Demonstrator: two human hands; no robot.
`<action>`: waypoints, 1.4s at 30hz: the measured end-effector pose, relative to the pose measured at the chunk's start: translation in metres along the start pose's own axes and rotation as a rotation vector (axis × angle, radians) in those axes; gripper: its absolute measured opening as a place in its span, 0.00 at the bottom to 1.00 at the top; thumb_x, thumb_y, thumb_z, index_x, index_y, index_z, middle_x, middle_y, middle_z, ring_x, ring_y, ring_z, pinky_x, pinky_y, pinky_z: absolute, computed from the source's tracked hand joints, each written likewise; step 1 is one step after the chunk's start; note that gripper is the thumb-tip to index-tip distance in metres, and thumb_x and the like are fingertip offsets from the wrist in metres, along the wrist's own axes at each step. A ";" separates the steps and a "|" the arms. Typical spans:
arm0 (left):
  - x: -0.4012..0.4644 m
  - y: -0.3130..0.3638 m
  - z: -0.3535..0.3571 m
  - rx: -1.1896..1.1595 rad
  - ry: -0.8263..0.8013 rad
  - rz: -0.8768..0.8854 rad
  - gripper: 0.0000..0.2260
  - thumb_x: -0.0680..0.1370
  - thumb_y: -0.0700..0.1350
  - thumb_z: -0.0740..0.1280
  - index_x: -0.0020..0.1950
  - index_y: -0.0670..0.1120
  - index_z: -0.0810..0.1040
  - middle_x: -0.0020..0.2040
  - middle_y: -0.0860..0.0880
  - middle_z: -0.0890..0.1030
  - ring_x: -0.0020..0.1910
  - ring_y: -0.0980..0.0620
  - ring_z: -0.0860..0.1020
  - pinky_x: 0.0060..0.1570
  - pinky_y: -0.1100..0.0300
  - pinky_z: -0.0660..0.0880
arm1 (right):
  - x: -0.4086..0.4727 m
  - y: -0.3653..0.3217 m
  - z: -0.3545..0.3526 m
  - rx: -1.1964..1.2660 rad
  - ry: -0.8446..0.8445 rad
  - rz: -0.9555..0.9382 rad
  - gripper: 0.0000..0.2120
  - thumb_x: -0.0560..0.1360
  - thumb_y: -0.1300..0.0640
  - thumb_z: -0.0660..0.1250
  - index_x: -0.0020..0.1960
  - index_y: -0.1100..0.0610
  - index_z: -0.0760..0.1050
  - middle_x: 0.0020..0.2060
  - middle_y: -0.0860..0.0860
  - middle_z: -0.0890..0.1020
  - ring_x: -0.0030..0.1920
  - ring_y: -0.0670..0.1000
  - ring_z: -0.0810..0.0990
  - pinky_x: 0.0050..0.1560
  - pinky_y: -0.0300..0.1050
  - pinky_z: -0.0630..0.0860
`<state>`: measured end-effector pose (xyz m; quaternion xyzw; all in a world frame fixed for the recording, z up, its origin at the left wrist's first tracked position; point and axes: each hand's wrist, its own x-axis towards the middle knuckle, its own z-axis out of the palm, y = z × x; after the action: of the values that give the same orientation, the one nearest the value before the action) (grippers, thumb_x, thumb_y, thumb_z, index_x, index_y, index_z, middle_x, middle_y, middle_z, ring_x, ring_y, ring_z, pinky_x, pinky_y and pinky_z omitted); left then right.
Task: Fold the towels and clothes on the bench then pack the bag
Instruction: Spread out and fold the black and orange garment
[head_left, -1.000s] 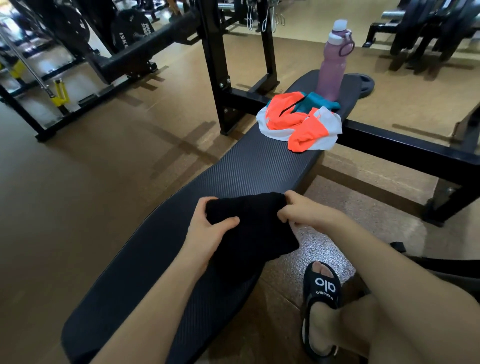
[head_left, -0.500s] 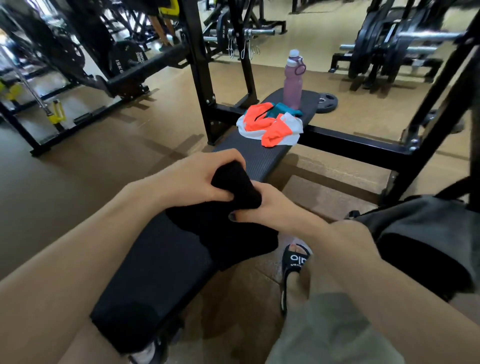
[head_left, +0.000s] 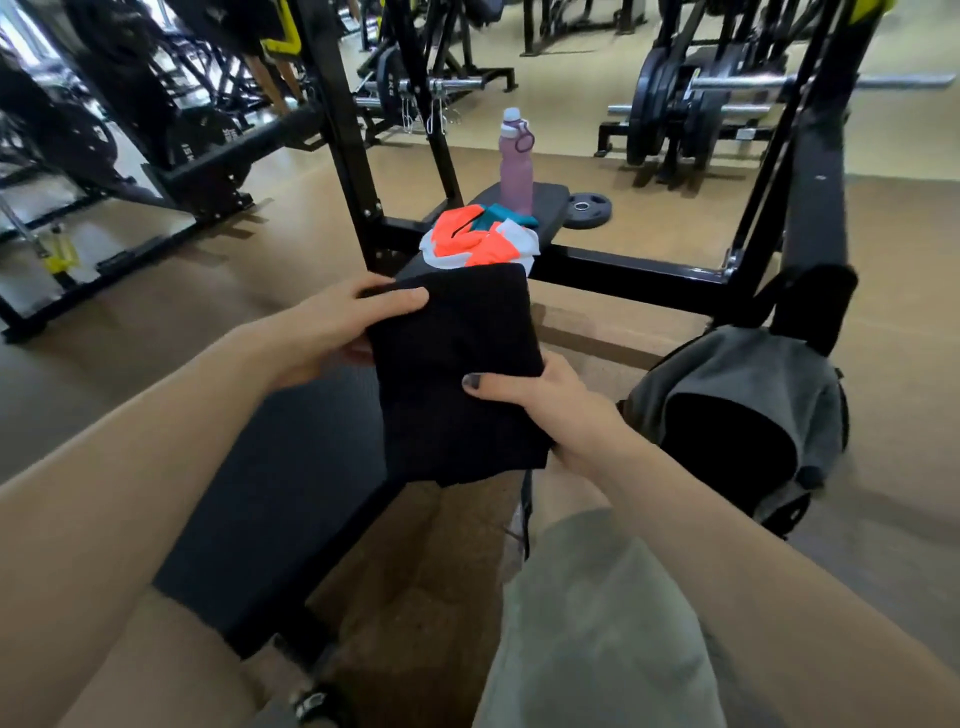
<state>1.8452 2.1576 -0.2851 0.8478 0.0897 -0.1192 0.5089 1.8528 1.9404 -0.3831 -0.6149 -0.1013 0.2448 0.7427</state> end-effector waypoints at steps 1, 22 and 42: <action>0.001 -0.006 0.010 -0.124 -0.033 -0.033 0.26 0.69 0.62 0.71 0.65 0.54 0.78 0.61 0.47 0.83 0.54 0.51 0.84 0.52 0.55 0.80 | -0.002 -0.004 -0.004 0.049 0.042 -0.011 0.24 0.69 0.57 0.79 0.64 0.50 0.77 0.53 0.49 0.86 0.53 0.52 0.86 0.57 0.56 0.82; 0.087 -0.087 0.293 -0.093 -0.613 -0.491 0.12 0.82 0.43 0.63 0.66 0.48 0.72 0.60 0.43 0.80 0.53 0.44 0.82 0.37 0.54 0.82 | -0.107 0.118 -0.155 0.178 0.701 0.569 0.17 0.72 0.56 0.77 0.59 0.59 0.79 0.49 0.58 0.87 0.49 0.58 0.86 0.55 0.55 0.82; 0.179 -0.143 0.379 -0.282 -0.501 -0.552 0.18 0.85 0.37 0.59 0.75 0.46 0.68 0.64 0.44 0.78 0.58 0.46 0.77 0.57 0.52 0.77 | -0.021 0.223 -0.245 -0.213 0.978 0.652 0.45 0.57 0.44 0.73 0.71 0.58 0.70 0.61 0.58 0.80 0.63 0.61 0.78 0.63 0.59 0.75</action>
<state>1.9353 1.8947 -0.6299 0.6584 0.2028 -0.4409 0.5753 1.8919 1.7465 -0.6493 -0.7267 0.4226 0.1370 0.5240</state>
